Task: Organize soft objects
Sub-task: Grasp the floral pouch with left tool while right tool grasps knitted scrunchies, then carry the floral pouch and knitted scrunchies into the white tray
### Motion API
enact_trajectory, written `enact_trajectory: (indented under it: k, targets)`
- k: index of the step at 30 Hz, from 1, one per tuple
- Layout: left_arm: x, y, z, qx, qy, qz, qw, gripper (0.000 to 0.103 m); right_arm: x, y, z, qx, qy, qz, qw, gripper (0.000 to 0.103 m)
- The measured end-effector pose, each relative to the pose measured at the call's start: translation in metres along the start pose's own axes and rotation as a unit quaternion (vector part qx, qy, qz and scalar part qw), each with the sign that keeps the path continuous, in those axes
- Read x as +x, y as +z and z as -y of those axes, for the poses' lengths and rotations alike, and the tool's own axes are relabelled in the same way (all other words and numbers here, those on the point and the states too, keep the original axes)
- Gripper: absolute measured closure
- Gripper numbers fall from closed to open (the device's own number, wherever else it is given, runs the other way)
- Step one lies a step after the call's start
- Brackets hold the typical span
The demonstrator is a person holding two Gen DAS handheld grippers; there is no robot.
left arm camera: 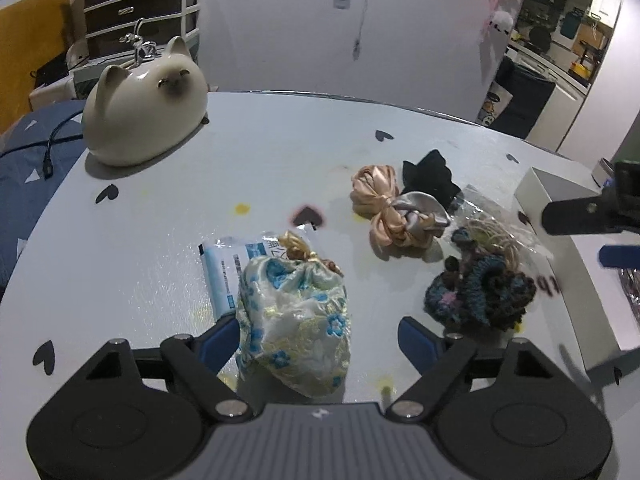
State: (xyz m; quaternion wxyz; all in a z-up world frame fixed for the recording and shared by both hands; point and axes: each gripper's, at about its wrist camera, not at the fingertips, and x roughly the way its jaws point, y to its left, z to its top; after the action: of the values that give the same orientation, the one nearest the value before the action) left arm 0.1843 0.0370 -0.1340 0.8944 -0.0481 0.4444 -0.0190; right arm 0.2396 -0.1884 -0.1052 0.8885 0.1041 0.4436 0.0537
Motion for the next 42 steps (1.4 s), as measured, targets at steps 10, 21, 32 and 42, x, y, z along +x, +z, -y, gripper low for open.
enact_trajectory:
  k: [10, 21, 32, 42]
  targets:
    - [0.01, 0.002, -0.001, -0.006, 0.002, -0.012, 0.9999, 0.049, 0.047, -0.003, -0.01, 0.077, 0.005, -0.048, 0.996, 0.019]
    - [0.012, 0.001, -0.016, -0.035, -0.01, -0.027, 0.999, 0.074, 0.073, -0.016, -0.014, 0.063, -0.029, -0.083, 0.994, 0.037]
    - [-0.004, 0.002, -0.024, -0.057, -0.033, -0.021, 0.9976, 0.078, 0.047, -0.021, -0.02, 0.005, -0.004, -0.061, 0.998, 0.073]
    - [-0.049, 0.015, -0.025, -0.074, -0.042, 0.034, 0.9958, 0.078, -0.012, -0.021, -0.023, -0.03, 0.023, 0.002, 0.999, 0.073]
